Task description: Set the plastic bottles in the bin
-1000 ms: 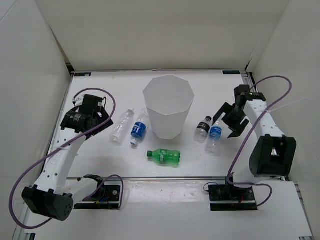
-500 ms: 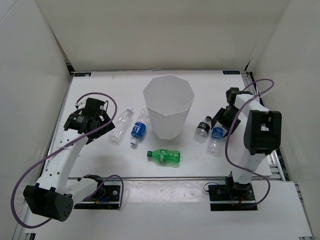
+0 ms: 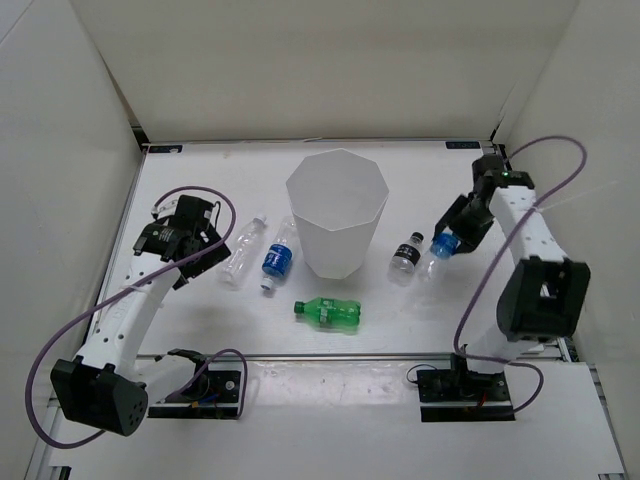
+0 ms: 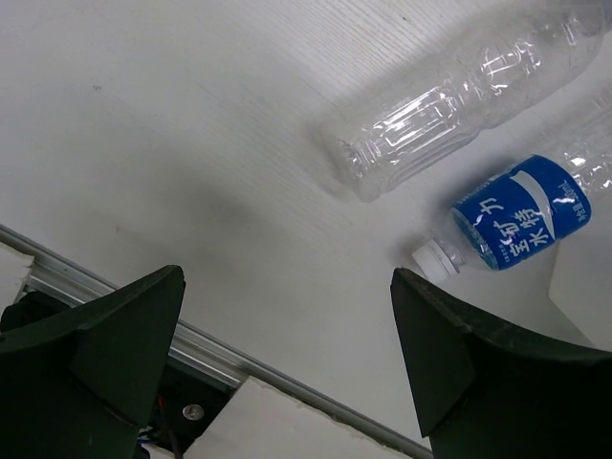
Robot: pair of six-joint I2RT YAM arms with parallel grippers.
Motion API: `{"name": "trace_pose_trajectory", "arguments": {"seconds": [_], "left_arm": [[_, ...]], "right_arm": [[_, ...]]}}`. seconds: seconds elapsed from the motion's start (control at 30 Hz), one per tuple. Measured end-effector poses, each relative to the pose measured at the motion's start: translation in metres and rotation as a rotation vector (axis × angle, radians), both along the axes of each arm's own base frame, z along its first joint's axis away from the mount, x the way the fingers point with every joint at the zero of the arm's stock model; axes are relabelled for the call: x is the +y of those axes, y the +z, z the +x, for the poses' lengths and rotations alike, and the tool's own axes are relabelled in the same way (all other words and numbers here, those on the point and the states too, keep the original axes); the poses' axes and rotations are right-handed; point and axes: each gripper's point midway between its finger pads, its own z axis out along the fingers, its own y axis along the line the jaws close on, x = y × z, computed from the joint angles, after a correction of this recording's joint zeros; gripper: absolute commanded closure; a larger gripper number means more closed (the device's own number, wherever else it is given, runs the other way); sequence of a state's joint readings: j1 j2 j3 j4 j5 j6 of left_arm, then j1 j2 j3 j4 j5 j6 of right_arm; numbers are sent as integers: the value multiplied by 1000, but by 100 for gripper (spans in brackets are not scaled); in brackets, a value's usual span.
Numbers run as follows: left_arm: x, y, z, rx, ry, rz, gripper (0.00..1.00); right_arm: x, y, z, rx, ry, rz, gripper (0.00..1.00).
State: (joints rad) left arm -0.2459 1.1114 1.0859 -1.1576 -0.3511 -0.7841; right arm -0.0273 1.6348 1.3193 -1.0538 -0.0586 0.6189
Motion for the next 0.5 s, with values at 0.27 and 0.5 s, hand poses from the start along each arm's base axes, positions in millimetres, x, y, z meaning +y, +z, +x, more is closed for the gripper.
{"name": "trace_pose_trajectory", "arguments": {"seconds": [0.27, 0.5], "left_arm": [[5, -5, -4, 4, 72, 7, 0], [7, -22, -16, 57, 109, 4, 0]], "right_arm": [[58, 241, 34, -708, 163, 145, 57], [169, 331, 33, -948, 469, 303, 41]]}}
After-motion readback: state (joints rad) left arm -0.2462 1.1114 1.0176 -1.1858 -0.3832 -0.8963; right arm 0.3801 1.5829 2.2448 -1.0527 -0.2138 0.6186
